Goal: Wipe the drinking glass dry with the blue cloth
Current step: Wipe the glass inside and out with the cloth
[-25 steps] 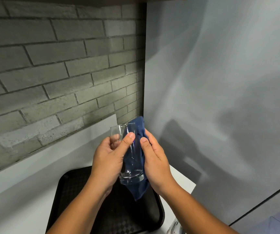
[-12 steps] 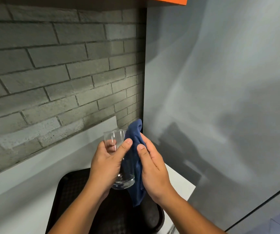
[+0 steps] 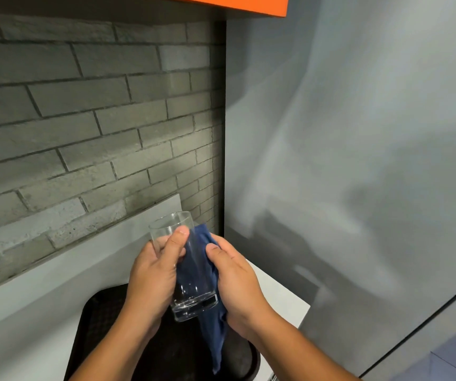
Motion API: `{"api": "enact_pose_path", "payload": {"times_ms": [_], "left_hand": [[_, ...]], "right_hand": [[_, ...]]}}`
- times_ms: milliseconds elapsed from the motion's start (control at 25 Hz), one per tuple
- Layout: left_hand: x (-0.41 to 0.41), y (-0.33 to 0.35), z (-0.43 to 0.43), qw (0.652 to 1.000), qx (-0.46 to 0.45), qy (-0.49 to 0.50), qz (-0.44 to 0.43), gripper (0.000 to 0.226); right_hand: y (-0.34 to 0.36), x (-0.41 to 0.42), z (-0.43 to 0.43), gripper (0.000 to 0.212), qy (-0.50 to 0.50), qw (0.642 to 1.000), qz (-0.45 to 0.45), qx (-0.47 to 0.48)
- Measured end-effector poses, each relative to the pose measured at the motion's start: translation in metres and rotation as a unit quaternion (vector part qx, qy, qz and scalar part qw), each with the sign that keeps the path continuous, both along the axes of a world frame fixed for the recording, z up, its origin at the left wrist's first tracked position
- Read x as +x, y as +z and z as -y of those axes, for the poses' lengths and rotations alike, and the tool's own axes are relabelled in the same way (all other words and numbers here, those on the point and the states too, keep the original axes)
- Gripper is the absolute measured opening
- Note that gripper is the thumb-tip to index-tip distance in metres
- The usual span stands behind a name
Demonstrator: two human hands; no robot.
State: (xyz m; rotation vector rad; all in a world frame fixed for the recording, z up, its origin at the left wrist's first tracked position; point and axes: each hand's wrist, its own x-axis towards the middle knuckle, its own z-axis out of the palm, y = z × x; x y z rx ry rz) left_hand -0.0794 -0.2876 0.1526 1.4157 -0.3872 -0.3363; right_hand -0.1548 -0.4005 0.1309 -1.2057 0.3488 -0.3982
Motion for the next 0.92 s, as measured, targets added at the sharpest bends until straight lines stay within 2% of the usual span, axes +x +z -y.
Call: {"api": "enact_pose_path", "payload": {"times_ms": [80,120,160,240,280,320,400,480,640,840,920], "left_hand": [[0.003,-0.002,-0.003,1.000,0.004,0.007,-0.018,0.057],[0.006,-0.007,-0.002,0.999,0.001,0.002,-0.041,0.056],[0.007,-0.008,-0.002,0.997,-0.017,0.003,-0.080,0.051],[0.007,-0.014,0.003,0.989,-0.053,-0.008,-0.141,0.039],[0.007,-0.017,0.006,0.986,-0.065,-0.007,-0.152,0.050],[0.005,-0.017,0.007,0.981,-0.076,0.002,-0.176,0.054],[0.001,-0.009,0.008,0.970,-0.088,-0.011,-0.226,0.040],[0.002,-0.002,0.006,0.972,-0.075,-0.024,-0.223,0.056],[0.005,0.004,0.006,0.959,-0.096,-0.019,-0.266,0.069],[0.001,0.000,0.011,0.963,-0.094,0.006,-0.254,0.094],[0.005,-0.003,0.007,0.959,-0.095,0.019,-0.268,0.091]], "right_hand": [[0.010,-0.003,0.001,0.036,-0.027,0.997,0.014,-0.066],[0.015,-0.006,0.002,0.039,-0.038,0.990,0.032,-0.131],[0.019,-0.010,0.002,0.041,-0.036,0.975,0.054,-0.211],[0.022,-0.017,-0.001,0.044,-0.007,0.923,0.094,-0.374],[0.022,-0.018,-0.001,0.044,0.018,0.902,0.110,-0.417],[0.022,-0.016,0.003,0.044,0.039,0.898,0.115,-0.424],[0.027,-0.010,0.011,0.045,0.050,0.924,0.095,-0.367],[0.025,-0.009,0.012,0.047,0.050,0.954,0.043,-0.291],[0.012,-0.014,0.004,0.046,0.046,0.956,0.066,-0.281],[0.012,-0.003,0.010,0.040,0.034,0.993,0.027,-0.110],[0.012,-0.012,-0.002,0.035,0.022,0.989,0.033,-0.143]]}}
